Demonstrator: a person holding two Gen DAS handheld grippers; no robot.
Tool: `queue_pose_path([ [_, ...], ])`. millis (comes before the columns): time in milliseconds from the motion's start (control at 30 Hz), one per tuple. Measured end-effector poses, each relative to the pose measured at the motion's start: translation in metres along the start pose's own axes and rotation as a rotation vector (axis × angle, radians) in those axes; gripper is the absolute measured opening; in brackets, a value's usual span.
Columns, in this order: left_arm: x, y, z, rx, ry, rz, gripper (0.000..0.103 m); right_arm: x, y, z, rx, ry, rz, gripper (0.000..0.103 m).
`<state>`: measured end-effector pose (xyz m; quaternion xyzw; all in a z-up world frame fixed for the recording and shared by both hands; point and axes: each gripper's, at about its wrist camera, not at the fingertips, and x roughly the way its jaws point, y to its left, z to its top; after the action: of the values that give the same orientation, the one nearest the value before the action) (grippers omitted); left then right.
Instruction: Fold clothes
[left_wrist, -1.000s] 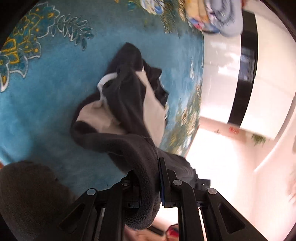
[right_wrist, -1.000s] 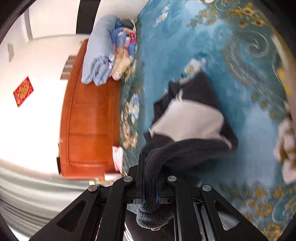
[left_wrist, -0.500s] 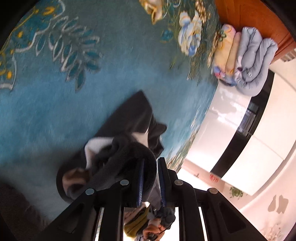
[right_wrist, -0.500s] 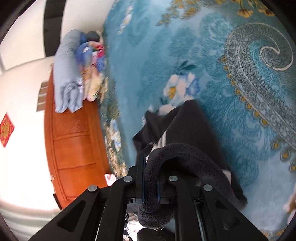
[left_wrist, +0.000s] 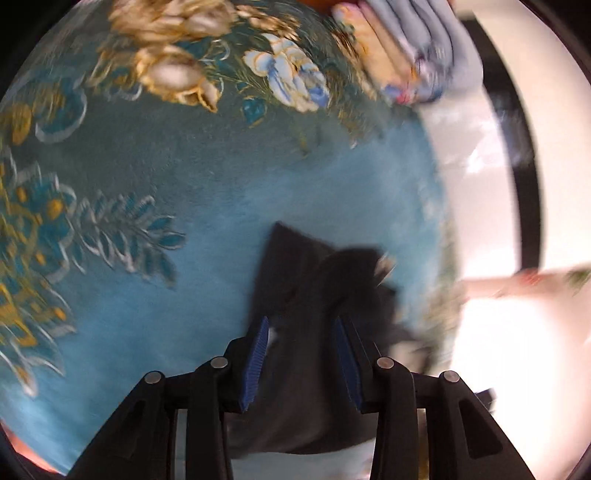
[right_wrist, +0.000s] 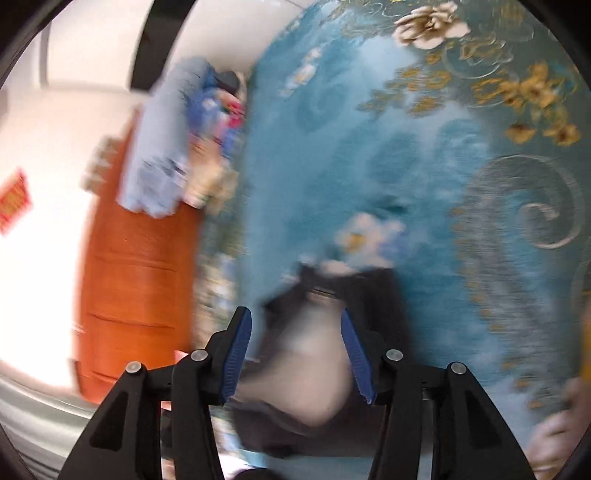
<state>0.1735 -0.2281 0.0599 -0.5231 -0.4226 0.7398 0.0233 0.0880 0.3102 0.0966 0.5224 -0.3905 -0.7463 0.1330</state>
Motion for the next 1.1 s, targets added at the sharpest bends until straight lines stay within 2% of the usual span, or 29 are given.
queue_pose_path([
  [100,0.022,-0.019,-0.010,0.152,0.058,0.113,0.042,0.021,-0.006,-0.011,-0.085,0.069,-0.170,0.052],
  [167,0.027,-0.030,-0.009,0.204,0.053,0.150,0.042,0.035,-0.005,-0.015,-0.140,0.091,-0.223,0.052],
  [267,0.034,-0.047,-0.007,0.282,0.043,0.205,0.042,0.049,0.004,-0.012,-0.189,0.098,-0.210,0.052],
  [367,0.043,-0.057,-0.006,0.368,0.027,0.326,0.042,0.057,0.020,-0.006,-0.210,0.101,-0.202,0.052],
  [433,0.050,-0.057,-0.005,0.404,0.029,0.378,0.045,0.058,0.028,-0.004,-0.200,0.102,-0.146,0.052],
  [600,0.053,-0.038,-0.001,0.360,0.012,0.366,0.053,0.058,0.040,0.000,-0.158,0.096,-0.003,0.052],
  [700,0.050,-0.033,-0.002,0.344,-0.004,0.355,0.053,0.058,0.028,-0.004,-0.123,0.105,-0.040,0.052],
  [800,0.044,-0.043,-0.011,0.397,-0.048,0.396,0.053,0.060,0.021,-0.013,-0.103,0.140,-0.048,0.052],
  [933,0.026,-0.058,-0.026,0.494,-0.148,0.472,0.051,0.068,0.024,-0.023,-0.101,0.170,-0.062,0.052],
  [967,0.026,-0.057,-0.027,0.499,-0.141,0.464,0.051,0.070,0.026,-0.025,-0.108,0.173,-0.064,0.051],
  [1000,0.027,-0.056,-0.028,0.505,-0.133,0.455,0.051,0.071,0.029,-0.028,-0.116,0.177,-0.066,0.048],
  [1067,0.029,-0.054,-0.031,0.515,-0.117,0.437,0.049,0.076,0.034,-0.033,-0.137,0.191,-0.085,0.028],
  [1100,0.031,-0.052,-0.031,0.508,-0.101,0.420,0.046,0.079,0.036,-0.035,-0.143,0.200,-0.099,0.024],
])
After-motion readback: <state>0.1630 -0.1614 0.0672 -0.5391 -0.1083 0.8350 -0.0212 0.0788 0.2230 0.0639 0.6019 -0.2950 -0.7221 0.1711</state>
